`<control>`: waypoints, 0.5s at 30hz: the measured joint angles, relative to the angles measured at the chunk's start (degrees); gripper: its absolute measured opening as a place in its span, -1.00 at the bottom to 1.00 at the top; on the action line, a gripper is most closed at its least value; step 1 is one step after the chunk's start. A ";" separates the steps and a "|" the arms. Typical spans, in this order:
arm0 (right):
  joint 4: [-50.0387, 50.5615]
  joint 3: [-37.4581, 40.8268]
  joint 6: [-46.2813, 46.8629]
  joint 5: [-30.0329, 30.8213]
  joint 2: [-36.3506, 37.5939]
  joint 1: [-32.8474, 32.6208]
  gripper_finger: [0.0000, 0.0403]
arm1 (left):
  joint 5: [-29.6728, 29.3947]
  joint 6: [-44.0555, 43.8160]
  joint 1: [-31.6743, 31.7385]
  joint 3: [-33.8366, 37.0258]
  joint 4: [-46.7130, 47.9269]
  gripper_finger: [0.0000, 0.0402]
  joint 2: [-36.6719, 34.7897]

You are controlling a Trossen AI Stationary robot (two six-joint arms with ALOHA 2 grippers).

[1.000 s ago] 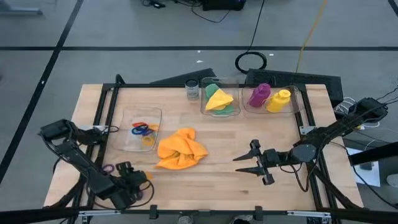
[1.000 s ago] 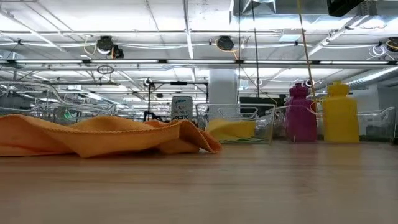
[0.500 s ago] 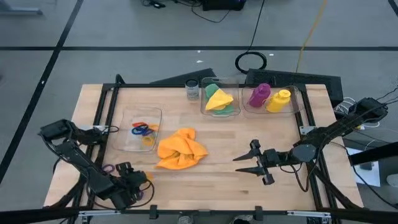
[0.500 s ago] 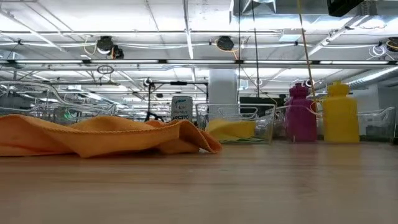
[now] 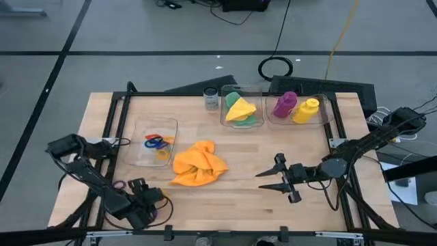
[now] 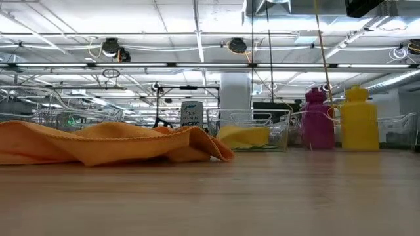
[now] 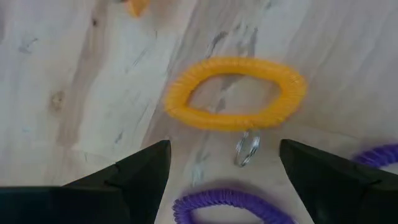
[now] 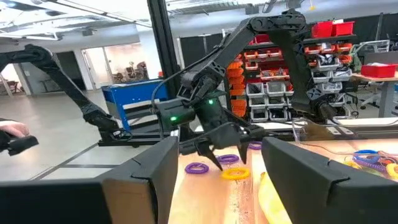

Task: Pick & Place Sports Items
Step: Put the yellow spring keychain into the bottom transparent bin

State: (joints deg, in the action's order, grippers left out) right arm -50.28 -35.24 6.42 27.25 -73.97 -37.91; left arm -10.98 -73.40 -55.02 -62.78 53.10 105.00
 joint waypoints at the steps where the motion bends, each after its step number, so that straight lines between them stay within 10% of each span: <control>1: 0.02 0.00 0.00 0.02 0.02 -0.02 -0.16 | 0.44 0.17 0.18 -0.07 0.02 0.27 0.30; 8: 0.01 0.00 0.00 0.02 0.00 0.00 -0.16 | 2.01 1.13 1.42 -0.16 0.04 0.17 0.89; 15: 0.01 0.00 0.00 0.02 0.02 0.00 -0.16 | 3.84 2.25 1.48 -0.17 -0.58 -0.54 0.59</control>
State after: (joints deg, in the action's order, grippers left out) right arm -50.27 -35.24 6.42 27.27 -73.95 -37.91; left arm -7.14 -71.15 -53.54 -62.95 52.52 105.59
